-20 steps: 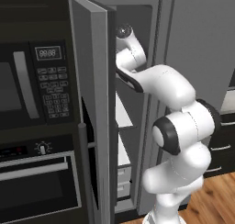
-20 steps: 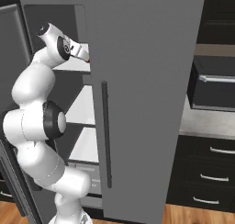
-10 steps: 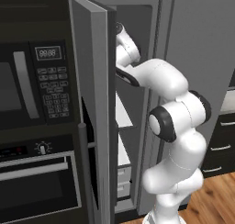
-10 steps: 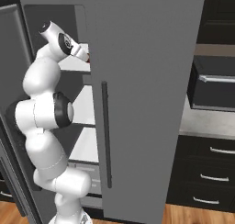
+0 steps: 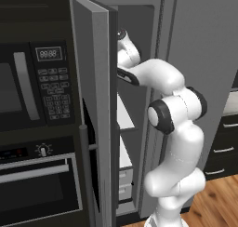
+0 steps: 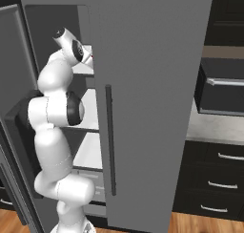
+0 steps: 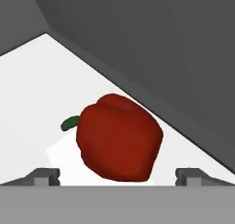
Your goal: Take the lime, peach, and bell pepper from the freezer and place them in the bowl on the counter.
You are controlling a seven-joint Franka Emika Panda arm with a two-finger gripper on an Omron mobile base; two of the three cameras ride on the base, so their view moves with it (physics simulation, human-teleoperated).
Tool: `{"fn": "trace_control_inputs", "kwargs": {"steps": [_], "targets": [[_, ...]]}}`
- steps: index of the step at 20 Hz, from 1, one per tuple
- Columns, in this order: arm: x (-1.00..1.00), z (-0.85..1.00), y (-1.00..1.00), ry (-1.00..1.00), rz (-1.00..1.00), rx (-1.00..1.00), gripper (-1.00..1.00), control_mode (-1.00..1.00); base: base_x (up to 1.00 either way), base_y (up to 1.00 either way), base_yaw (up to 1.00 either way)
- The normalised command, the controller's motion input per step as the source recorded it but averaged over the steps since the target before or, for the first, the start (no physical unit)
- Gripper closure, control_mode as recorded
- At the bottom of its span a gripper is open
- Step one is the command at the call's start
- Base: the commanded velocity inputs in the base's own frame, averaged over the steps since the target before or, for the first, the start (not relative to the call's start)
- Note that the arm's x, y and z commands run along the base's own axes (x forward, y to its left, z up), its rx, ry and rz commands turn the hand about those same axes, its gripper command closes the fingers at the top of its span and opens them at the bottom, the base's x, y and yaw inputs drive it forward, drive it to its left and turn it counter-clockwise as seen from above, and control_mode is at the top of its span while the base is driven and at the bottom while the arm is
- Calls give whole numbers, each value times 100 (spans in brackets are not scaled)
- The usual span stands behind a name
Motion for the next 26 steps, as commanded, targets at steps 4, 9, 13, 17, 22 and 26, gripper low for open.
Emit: {"fn": "trace_control_inputs", "kwargs": {"steps": [4, 9, 13, 17, 22, 26], "targets": [[62, 0, 0, 0, -7, 0, -100, -100, 0, 0, 0], [71, -16, 0, 0, -6, 0, -100, -100, 0, 0, 0], [52, -59, 0, 2, -4, 0, 100, -100, 0, 0, 0], [8, -13, 0, 0, 0, -1, 100, -100, 0, 0, 0], [-67, -3, 5, -5, 0, 0, 100, -100, 0, 0, 0], [-100, -37, 21, -31, 0, 0, 100, -100, 0, 0, 0]]}}
